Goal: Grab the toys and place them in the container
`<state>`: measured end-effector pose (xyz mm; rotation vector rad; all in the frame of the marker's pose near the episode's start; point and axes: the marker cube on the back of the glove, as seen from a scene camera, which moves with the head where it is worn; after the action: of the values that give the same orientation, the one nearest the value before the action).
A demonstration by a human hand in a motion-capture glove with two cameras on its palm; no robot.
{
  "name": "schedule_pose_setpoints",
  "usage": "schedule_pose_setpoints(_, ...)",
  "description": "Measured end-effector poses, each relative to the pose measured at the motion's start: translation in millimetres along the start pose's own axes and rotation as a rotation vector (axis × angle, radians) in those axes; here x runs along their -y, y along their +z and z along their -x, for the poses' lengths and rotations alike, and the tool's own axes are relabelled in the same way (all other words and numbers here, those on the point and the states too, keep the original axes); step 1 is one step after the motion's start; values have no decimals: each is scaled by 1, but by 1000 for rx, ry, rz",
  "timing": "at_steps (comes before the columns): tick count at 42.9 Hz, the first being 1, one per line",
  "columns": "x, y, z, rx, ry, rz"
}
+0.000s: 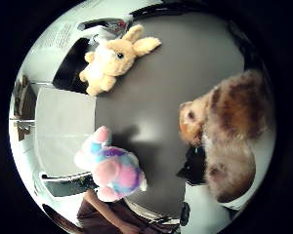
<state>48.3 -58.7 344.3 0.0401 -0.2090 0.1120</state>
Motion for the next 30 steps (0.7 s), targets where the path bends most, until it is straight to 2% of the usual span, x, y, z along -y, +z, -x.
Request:
schedule_pose_setpoints(5, 4, -20, 14, -16, -5, 49)
schedule_pose_setpoints(10, 3, -66, 25, -28, -42, 42)
schedule_pose_setpoints(21, 6, -199, 58, -88, -53, -92)
schedule_pose_setpoints(30, 2, -275, 110, -115, -135, -164)
